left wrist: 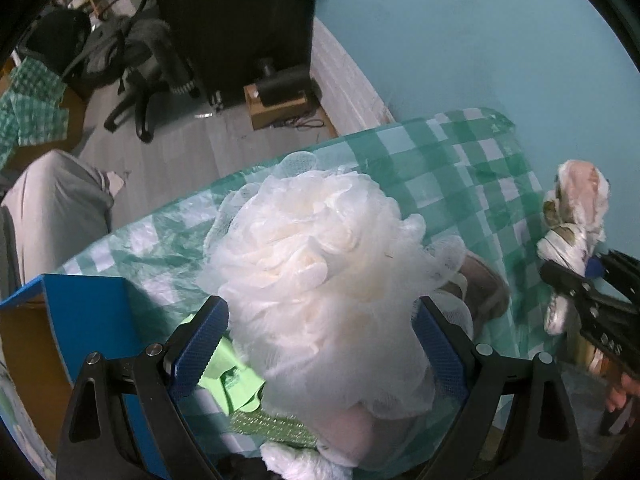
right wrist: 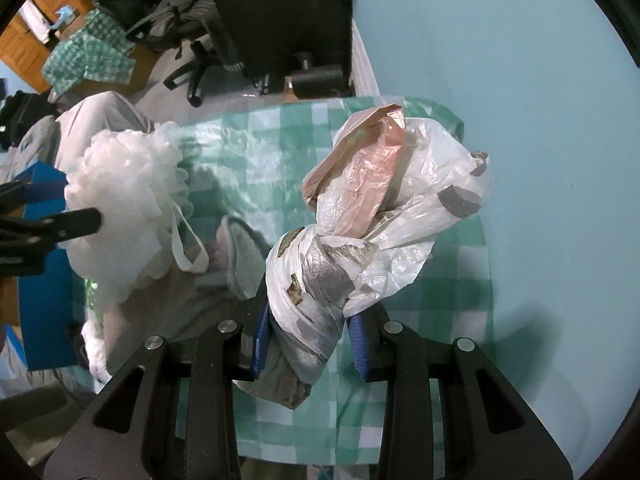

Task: Organize soft objects
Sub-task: 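Grasp the white plastic bundle with the right tool while the left tool grasps the white bath puff, then lift the plastic bundle and bath puff together and carry them over the box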

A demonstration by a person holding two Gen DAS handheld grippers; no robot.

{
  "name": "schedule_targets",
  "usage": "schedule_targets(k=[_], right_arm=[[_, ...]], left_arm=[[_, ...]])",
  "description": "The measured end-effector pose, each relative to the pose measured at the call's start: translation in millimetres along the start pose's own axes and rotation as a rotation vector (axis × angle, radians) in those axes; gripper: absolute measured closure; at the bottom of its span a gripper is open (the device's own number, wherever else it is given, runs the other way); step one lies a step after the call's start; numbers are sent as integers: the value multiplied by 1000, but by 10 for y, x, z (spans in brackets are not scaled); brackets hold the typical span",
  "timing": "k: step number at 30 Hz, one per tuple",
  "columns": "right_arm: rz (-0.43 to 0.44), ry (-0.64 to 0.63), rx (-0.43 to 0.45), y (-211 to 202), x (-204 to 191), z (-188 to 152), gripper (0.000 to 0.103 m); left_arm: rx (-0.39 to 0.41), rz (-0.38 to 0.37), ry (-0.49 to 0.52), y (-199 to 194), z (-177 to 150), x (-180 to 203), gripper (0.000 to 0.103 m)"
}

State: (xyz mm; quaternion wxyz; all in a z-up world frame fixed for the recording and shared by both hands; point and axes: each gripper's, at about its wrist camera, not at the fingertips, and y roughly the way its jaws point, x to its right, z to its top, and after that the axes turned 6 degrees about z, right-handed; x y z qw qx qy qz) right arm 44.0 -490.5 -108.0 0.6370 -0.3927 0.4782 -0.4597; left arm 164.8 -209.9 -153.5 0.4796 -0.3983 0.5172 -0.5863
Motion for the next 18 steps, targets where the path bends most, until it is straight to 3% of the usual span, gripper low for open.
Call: schedule_targets(k=[8,18], right_arm=[[19,-33,-12,66,-46,136,71],[31,-69,-16,140,-43,349,71]], left_arm=[[-108,-2,-7,385,141,109,1],[-215,33,-29,802,241,221,0]])
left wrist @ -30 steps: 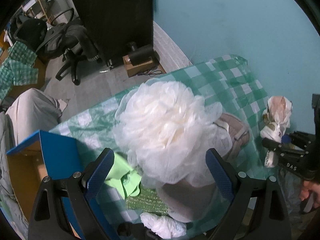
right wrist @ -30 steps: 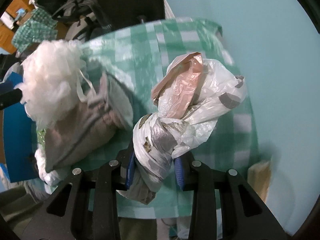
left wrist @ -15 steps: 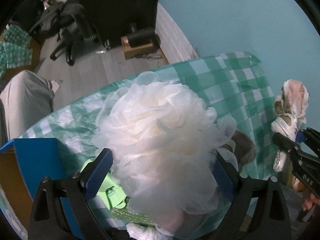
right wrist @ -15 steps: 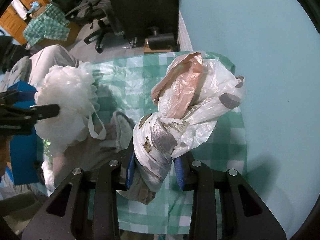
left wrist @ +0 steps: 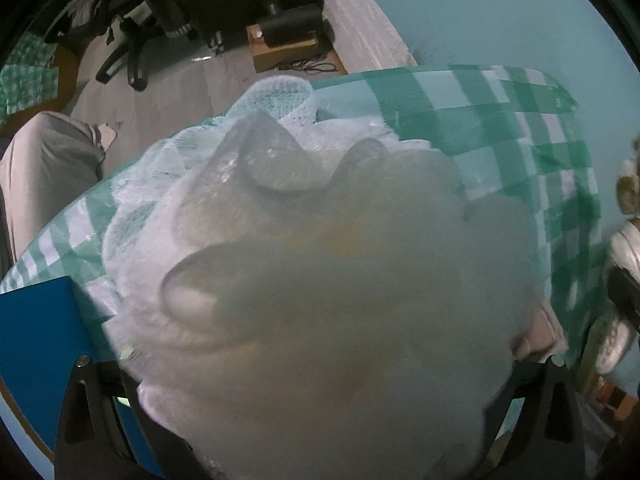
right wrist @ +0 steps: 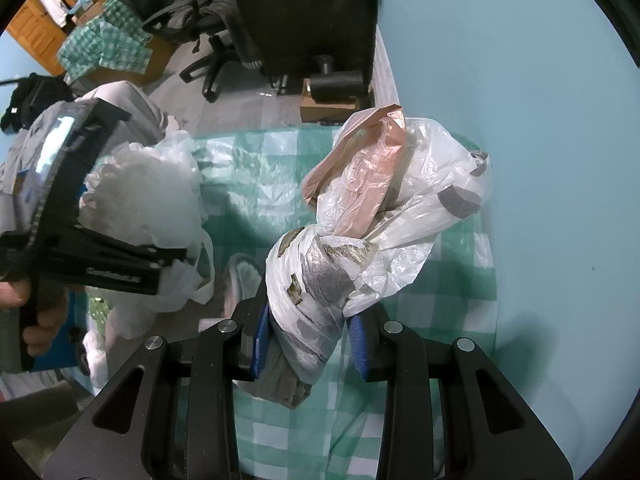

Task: Organize soft objects
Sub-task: 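Lift the plastic bundle and bath puff together and carry them over the box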

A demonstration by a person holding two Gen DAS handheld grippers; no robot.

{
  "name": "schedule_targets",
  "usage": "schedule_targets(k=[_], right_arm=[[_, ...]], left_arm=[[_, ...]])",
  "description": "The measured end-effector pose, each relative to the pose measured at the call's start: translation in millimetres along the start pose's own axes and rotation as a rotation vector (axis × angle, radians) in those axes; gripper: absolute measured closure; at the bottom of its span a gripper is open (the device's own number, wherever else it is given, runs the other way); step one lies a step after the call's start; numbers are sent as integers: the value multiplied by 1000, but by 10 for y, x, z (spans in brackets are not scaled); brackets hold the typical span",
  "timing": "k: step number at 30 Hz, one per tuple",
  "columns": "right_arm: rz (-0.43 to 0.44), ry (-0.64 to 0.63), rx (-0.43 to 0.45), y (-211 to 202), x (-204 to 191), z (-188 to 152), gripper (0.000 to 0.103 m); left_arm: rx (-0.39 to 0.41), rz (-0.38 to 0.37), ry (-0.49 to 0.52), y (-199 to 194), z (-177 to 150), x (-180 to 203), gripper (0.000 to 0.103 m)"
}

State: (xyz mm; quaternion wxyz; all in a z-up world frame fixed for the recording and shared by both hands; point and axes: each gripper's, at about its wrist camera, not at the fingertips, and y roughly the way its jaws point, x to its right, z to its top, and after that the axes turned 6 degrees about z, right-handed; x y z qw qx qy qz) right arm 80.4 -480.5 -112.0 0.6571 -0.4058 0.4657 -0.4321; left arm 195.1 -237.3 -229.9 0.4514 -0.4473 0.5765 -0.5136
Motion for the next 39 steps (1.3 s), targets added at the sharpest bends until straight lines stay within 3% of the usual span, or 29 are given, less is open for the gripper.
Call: schedule_targets(k=[6,16,27,39], right_arm=[[10,-4,-6,56,2,7,71],[22,-10,-11,17,36,-28,71],[23,-55,12,-106,-83,-85,71],[44,-124,44,-354,-372,-110,71]], left_arm=[[-11,17,6,81,-2,54,1],[85,-34,-1,-155,-236,-14,42],[239,-40,22,-657,-581,-11,46],[360,-47,-27,-1227,-1036,-304,46]])
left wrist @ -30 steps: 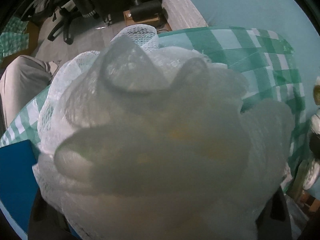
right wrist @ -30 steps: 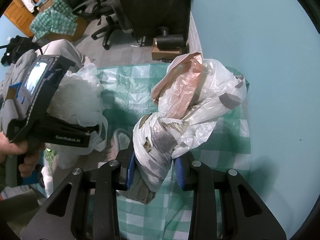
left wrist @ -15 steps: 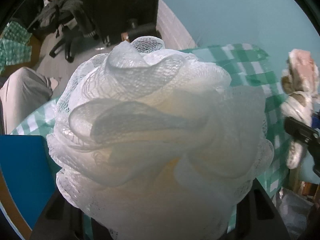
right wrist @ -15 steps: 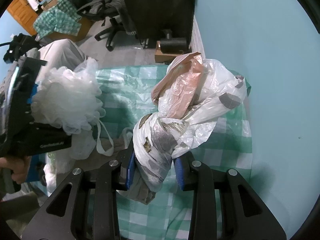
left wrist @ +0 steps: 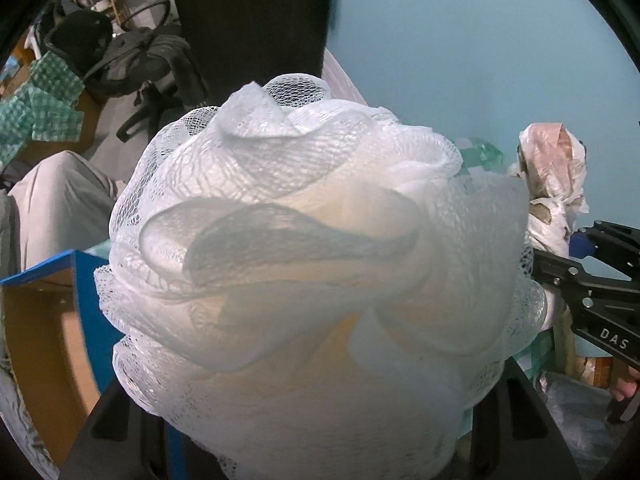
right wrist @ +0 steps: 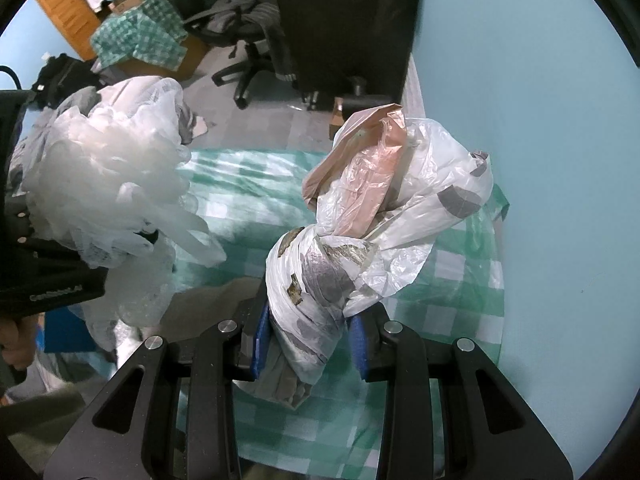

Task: Organize soft objects
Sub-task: 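Lift the plastic bundle and bath puff together and carry them over the box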

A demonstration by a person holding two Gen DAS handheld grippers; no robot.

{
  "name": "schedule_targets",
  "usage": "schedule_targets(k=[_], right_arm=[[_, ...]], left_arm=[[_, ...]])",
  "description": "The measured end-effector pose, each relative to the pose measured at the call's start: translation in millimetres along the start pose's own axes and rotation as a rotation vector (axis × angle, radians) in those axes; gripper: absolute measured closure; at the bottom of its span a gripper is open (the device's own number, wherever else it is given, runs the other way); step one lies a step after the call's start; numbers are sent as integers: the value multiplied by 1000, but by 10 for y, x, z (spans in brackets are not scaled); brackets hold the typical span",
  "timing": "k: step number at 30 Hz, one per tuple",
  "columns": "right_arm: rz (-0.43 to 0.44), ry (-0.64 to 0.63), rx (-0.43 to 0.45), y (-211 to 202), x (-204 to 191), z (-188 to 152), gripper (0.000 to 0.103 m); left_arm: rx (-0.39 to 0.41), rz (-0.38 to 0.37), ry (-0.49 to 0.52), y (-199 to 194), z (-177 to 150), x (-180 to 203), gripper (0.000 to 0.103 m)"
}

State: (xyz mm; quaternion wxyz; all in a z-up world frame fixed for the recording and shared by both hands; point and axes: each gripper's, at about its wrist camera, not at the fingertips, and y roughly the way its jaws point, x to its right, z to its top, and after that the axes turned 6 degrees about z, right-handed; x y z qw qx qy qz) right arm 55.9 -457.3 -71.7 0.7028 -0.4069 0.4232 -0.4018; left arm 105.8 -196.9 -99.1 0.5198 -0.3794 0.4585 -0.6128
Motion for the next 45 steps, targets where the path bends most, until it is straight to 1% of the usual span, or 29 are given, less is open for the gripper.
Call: schedule_targets(k=[6,17,19,24,29,33,38,45], right_arm=[[11,-36,15,-135,-224,39,71],[42,-113,33,-254,-698,199,71],[51,-131,35,-260,-804,223,71],[73,-172,40,-285,-1068,287,71],[95,-229,38,-251,-1356,347,71],[110,-269,33,-213,-1572,398,71],[132,-313,21,-137,-1846,445,71],[167,-362,7,3,-2232,528,71]], left_arm=[[38,1,-32,-306,-205,-42,46],[73,24,-76,-679,-398,-252,46],[85,27,-87,-822,-533,-237,46],[103,34,-122,-1048,-730,-356,46],[111,49,-157,-1165,-912,-463,46],[112,55,-197,-1228,-1020,-663,46],[112,68,-249,-1351,-1217,-820,46],[94,83,-317,-1411,-1377,-1089,46]])
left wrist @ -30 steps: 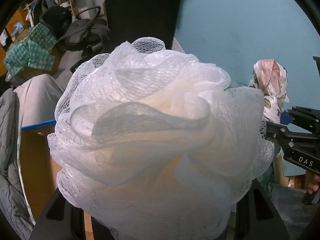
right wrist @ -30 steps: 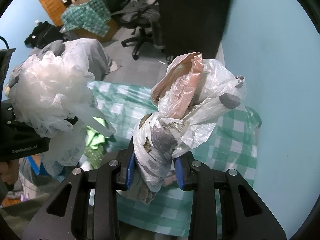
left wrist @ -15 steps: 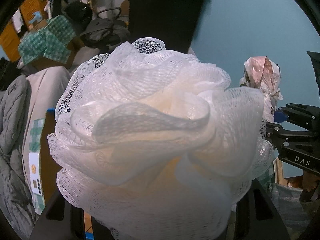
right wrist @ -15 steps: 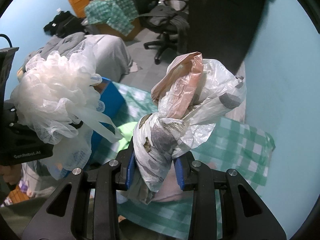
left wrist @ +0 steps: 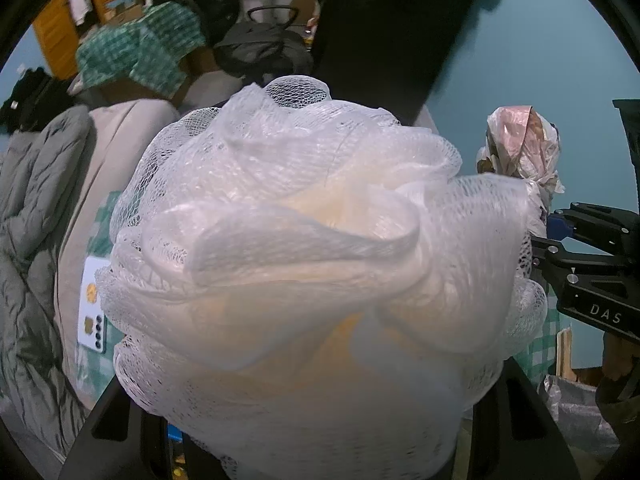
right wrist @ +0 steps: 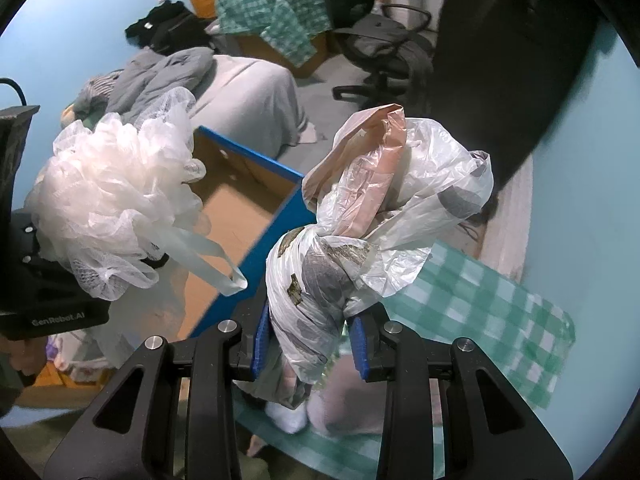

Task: Organize soft objects
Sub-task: 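Lift the plastic bundle and bath puff together and carry them over the box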

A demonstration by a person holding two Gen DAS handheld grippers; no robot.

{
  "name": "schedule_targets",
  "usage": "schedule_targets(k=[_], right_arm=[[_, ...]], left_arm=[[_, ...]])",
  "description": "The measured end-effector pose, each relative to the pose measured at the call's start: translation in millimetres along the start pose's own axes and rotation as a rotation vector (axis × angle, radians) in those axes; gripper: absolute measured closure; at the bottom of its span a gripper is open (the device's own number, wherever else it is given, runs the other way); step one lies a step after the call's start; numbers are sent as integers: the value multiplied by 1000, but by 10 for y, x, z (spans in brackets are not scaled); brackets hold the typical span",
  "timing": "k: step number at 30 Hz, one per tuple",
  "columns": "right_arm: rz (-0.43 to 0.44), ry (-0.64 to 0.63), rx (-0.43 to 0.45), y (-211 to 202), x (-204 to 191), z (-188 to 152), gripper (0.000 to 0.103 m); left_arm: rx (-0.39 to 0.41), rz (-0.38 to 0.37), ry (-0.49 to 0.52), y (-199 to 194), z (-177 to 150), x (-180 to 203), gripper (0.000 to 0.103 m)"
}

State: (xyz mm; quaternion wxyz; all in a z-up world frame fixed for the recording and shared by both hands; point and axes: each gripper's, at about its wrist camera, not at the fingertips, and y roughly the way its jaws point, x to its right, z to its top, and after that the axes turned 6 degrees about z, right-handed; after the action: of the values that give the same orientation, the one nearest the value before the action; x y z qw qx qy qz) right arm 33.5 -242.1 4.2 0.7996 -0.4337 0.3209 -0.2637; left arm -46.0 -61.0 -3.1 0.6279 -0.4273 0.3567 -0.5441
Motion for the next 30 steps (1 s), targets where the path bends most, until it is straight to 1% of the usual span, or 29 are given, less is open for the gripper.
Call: schedule_targets(k=[7,10,16,24,30], right_arm=[[39,-54,-31,254,-301,173,71],[58,-68,-48,383,-417,233,71],[80,-104,-81,645,-677,347,71],[109,-120,-130,958,-926,498,71],[106,-133,-155,1125,-1056,558,71]], left_arm=[[-13,24,-59,-2,-92,-297,46],[-22,41,-75,52,-116,-433,46],[-59,38,-137,211,-137,-701,46],[-98,50,-159,395,-173,-918,46],[-134,47,-170,514,-232,-1032,45]])
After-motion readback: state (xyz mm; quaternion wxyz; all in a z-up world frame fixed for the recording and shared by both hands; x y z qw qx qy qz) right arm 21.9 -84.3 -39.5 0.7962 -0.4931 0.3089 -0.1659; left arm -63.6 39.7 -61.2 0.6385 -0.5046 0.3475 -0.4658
